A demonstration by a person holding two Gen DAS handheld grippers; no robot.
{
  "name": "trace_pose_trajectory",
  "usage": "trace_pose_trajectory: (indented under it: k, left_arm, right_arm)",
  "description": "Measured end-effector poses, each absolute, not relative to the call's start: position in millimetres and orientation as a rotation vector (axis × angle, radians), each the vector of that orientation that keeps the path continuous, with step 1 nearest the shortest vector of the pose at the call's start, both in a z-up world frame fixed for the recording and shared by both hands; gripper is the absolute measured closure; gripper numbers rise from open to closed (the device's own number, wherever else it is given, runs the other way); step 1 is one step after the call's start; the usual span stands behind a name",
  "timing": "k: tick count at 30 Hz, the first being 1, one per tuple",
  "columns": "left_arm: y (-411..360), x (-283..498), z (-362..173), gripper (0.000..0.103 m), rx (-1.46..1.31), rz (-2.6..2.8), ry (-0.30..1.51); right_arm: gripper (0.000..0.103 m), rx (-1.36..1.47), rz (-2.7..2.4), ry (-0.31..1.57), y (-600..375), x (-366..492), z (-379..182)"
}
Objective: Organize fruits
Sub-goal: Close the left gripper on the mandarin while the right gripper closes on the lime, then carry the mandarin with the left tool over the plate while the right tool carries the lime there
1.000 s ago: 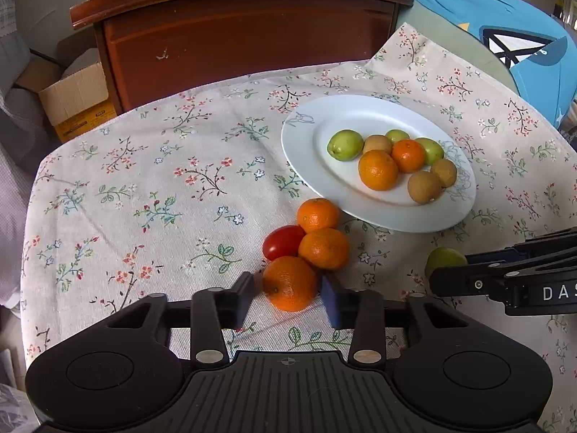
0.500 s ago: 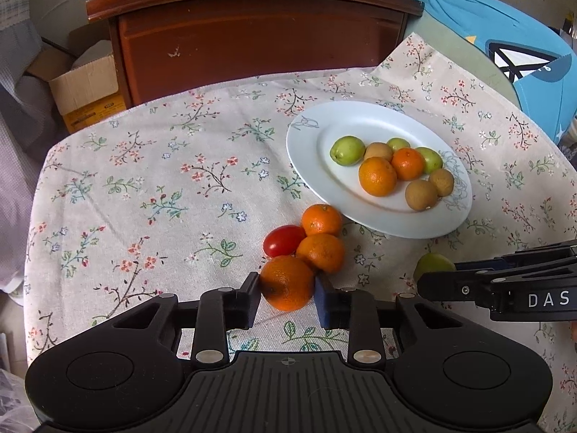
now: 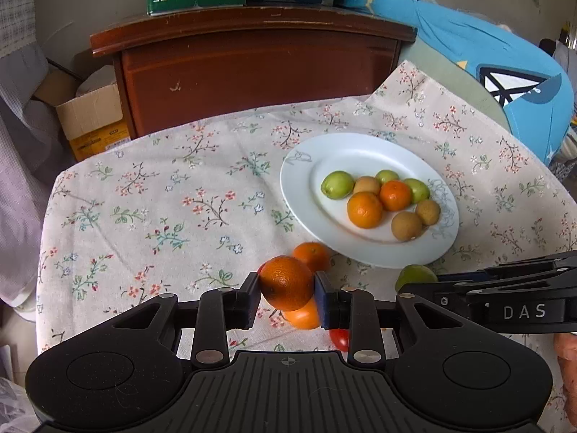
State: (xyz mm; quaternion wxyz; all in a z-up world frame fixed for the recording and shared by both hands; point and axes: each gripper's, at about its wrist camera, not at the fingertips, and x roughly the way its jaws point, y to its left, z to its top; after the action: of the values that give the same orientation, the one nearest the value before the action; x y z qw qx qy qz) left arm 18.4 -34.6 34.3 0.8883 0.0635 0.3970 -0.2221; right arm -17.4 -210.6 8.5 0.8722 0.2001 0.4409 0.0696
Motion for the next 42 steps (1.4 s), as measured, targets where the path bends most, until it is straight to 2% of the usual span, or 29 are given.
trace_pose_trajectory:
  k: [27, 42]
  left_arm:
    - [-66.0, 42.3, 73.6, 0.074, 0.082, -0.505, 0.699]
    - [-86.8, 84.2, 63.8, 0.074, 0.025, -0.535, 0.703]
  right_arm:
    - [0.072, 0.446, 0.105, 0.758, -244.4, -1.4, 53.6]
    - [0.072, 0.48, 0.035, 0.739, -270.8, 18.8, 49.0]
